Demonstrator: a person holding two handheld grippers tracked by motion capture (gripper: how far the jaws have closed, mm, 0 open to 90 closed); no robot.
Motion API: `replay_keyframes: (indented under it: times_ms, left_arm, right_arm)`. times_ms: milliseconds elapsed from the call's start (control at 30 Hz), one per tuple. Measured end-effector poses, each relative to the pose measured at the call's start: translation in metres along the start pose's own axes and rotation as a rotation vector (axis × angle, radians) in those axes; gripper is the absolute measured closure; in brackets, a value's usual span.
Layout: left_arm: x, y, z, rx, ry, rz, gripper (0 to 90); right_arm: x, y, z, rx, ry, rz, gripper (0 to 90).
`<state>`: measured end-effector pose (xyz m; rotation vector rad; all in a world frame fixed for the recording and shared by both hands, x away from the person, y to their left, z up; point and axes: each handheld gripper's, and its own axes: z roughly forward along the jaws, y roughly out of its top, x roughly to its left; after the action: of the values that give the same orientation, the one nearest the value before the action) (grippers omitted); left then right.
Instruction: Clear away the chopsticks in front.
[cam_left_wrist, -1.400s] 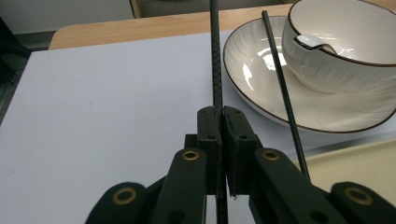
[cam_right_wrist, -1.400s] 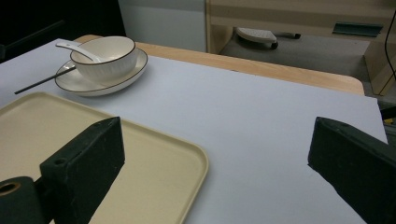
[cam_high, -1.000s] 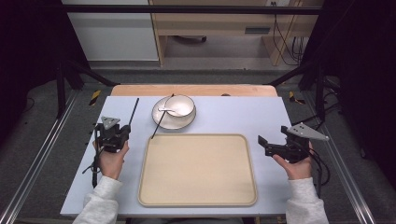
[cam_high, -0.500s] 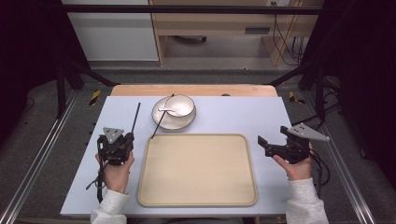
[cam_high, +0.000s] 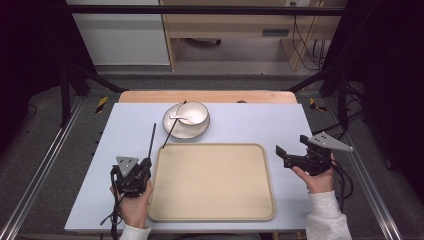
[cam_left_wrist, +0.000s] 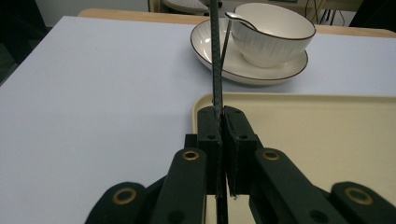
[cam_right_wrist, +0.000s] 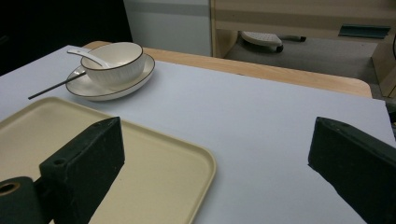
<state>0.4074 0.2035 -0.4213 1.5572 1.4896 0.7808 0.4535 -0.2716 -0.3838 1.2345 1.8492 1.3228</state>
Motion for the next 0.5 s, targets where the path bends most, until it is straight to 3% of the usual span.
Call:
replay_keyframes:
  times_ms: [267,500]
  left_arm:
    - [-0.018,-0.023,-0.001,0.014,-0.025,-0.007,85.9]
    - [-0.019,-0.041,0.005,0.055,-0.017,-0.012,85.9]
  right_arm:
    - [0.001,0.0,0.001,0.003,-0.003,0.0,4.0]
    - [0.001,-0.001,0.002,0.009,-0.003,-0.007,4.1]
